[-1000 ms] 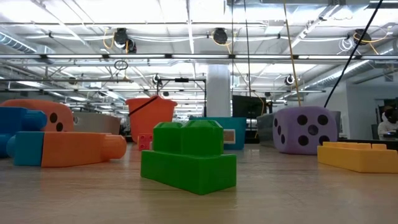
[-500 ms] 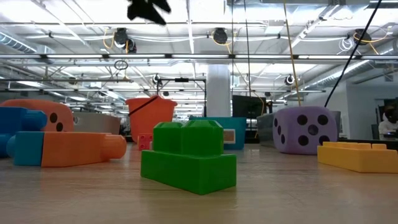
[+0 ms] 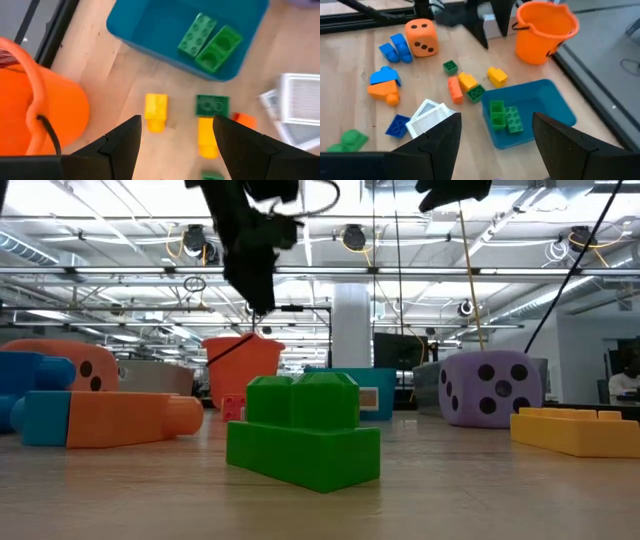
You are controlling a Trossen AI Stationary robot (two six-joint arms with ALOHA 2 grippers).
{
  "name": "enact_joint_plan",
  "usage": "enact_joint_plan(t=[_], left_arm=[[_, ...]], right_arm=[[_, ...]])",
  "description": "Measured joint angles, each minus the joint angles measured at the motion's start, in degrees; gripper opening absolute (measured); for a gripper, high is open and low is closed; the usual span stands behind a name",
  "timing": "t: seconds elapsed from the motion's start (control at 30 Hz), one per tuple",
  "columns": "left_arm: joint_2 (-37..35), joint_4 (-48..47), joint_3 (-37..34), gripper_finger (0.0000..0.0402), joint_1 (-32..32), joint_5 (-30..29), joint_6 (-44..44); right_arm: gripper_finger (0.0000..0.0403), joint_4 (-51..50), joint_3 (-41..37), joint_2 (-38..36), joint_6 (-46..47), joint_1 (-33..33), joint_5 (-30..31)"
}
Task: Pick & Place Toys
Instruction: Put the yellow game piece into the blue bin
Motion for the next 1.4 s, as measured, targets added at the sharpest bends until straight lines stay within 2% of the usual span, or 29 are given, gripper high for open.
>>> enact_joint_plan(t=[0.3,0.53,0.77,1.4], left_arm=[[8.9,0.4,0.0,0.0250,2.5,0.0,5.0],[13.2,2.1,0.0,0.0250,4.3,0.0,5.7],[15.4,3.5,0.0,0.0250,6.0,3.6,6.9],[19.4,4.7,0.0,0.0250,7.1,3.4,6.5]], right_arm=[[0.0238,-0.2,0.0,-6.6,-2.6,-4.8,-0.1],[0.0238,-0.6,0.0,-9.1,-2.8,-5.8,-0.1],[0.0238,-2.4,0.0,-9.1,-0.8,-5.8,-0.2],[0.0238,-3.9,0.0,-9.1,0.3,-5.8,-0.3]])
